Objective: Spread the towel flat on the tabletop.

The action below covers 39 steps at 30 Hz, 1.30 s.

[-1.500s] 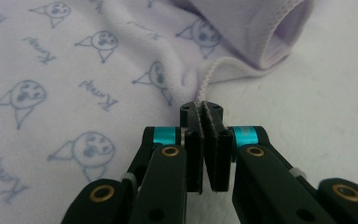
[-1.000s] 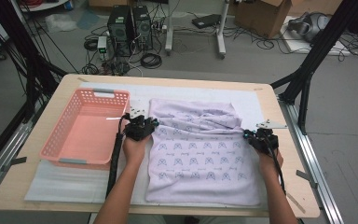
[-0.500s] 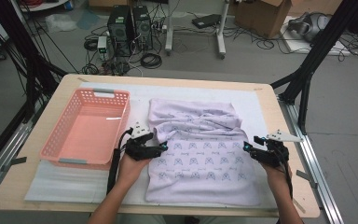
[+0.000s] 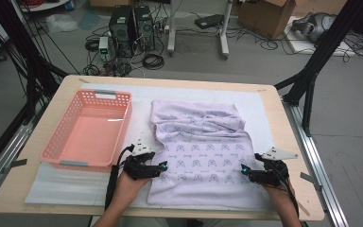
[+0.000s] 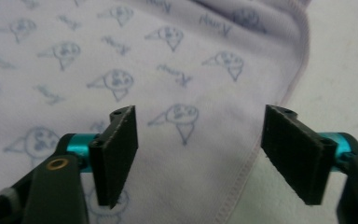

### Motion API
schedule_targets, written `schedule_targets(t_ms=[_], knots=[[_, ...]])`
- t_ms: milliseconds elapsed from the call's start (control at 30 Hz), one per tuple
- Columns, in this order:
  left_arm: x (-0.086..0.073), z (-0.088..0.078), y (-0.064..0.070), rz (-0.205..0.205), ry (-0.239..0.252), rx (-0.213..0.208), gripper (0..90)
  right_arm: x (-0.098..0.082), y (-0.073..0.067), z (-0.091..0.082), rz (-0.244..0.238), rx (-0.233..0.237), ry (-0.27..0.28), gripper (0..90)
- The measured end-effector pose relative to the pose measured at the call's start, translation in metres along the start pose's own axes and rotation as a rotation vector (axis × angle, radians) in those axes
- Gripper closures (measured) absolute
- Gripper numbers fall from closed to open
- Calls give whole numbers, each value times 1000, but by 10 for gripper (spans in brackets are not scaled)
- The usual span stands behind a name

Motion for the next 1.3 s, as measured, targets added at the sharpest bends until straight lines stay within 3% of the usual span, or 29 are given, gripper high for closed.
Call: schedule_targets(t_ms=[133, 233, 300, 367, 433, 500, 633, 700, 767, 867, 967, 1033, 1067, 1133, 1300], knots=[[0, 1, 2, 26, -10, 47, 412, -5, 1, 4, 8, -9, -33, 210], [0, 0, 0, 43, -9, 99, 558, -5, 1, 5, 9, -10, -35, 205], [0, -1, -3, 32, -2, 95, 660, -5, 1, 5, 19, -8, -38, 211], [0, -1, -3, 16, -1, 69, 833, -5, 1, 5, 31, 0, -34, 254], [0, 0, -2, 29, 0, 78, 850, -5, 0, 5, 35, 1, -33, 277], [1, -1, -4, 12, 0, 81, 858, -4, 0, 4, 37, 2, -32, 335], [6, 1, -15, -13, 22, 135, 862, -4, 3, 0, 69, 7, -24, 580], [8, 4, -21, -25, 16, 143, 862, -4, 4, 0, 81, 39, -16, 777], [11, 6, -24, -31, 21, 158, 862, -3, 4, 2, 84, 72, -13, 829], [18, 11, -33, -38, 35, 190, 862, 3, 8, 8, 84, 57, -7, 841], [19, 14, -39, -78, 33, 184, 857, 10, 17, 15, 100, 8, 14, 840], [19, 11, -37, -71, 59, 175, 775, 11, 16, 17, 115, -10, 18, 809], [18, 8, -37, -81, 63, 154, 665, 11, 14, 17, 112, -16, 15, 741], [11, 2, -33, -110, 57, 96, 545, 9, 12, 12, 116, -28, 22, 630], [-3, -13, -16, -70, 46, 40, 480, 2, 5, -12, 114, -6, 50, 566]])
Point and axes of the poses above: each handheld gripper's, and its own axes: z roughly forward along the jaws, x roughly out of its top, y roughly to its right, the point moved 6 cm from there along z, roughly forward along the jaws, and after that the axes turned 1 degree about x, right-handed, at the moved point
